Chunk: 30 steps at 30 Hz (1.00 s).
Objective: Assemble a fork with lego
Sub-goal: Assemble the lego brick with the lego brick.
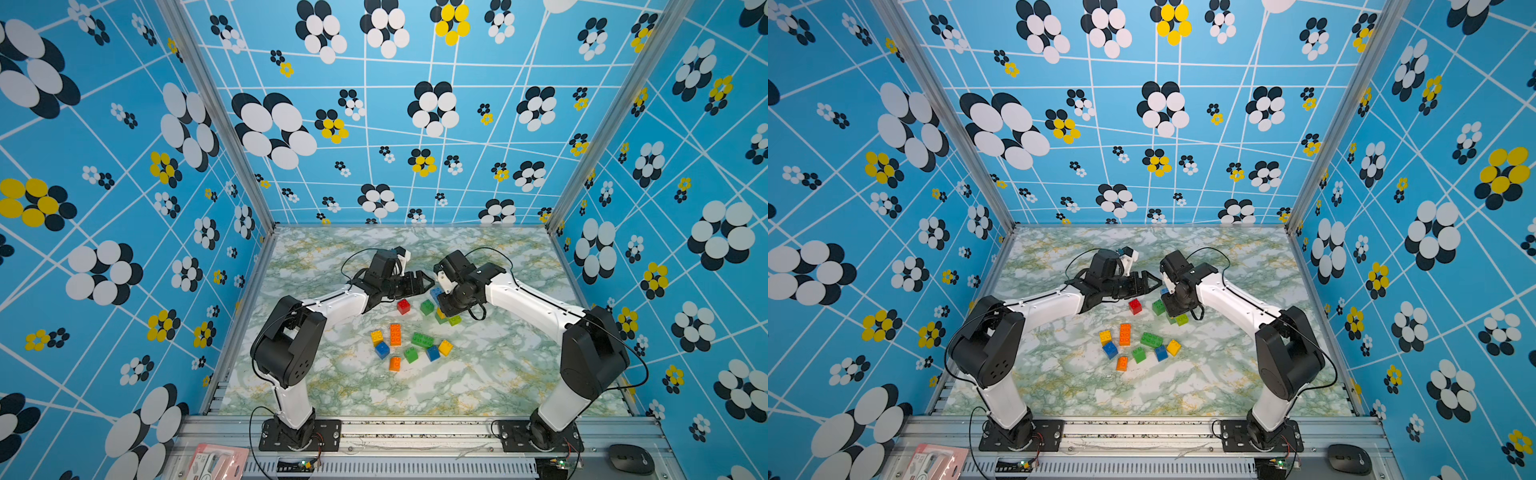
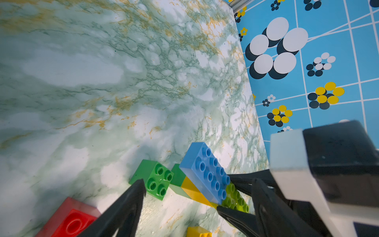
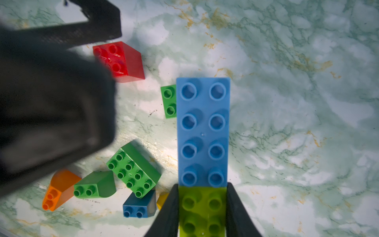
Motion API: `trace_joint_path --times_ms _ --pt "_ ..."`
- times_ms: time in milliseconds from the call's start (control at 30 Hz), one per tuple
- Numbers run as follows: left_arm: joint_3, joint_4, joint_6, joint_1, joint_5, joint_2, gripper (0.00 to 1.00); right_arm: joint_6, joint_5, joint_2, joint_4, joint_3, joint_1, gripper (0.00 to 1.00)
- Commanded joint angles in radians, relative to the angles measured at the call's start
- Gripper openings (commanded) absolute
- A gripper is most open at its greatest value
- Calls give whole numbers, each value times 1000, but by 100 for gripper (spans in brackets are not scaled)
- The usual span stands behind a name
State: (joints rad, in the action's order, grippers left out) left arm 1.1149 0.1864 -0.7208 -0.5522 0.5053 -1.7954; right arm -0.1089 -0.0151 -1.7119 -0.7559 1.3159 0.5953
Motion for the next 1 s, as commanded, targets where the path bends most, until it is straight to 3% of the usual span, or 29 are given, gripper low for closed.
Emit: trace_joint_path --times_ms 0,400,533,633,733,967 --pt "-3 -7 20 -4 2 5 84 22 11 -53 -89 -8 1 0" --pt "-18 -5 20 -3 -4 19 84 17 17 -52 -74 -33 1 0" --pt "-17 -7 20 -3 -3 20 85 8 24 -27 -66 -13 -2 43" --pt "-16 -8 20 -3 -4 22 84 0 24 -9 -61 3 -5 60" --pt "-17 -9 21 -1 -5 28 85 -9 29 14 -48 9 -7 70" --pt "-29 -30 24 2 -28 68 85 -31 -19 108 4 -34 -11 71"
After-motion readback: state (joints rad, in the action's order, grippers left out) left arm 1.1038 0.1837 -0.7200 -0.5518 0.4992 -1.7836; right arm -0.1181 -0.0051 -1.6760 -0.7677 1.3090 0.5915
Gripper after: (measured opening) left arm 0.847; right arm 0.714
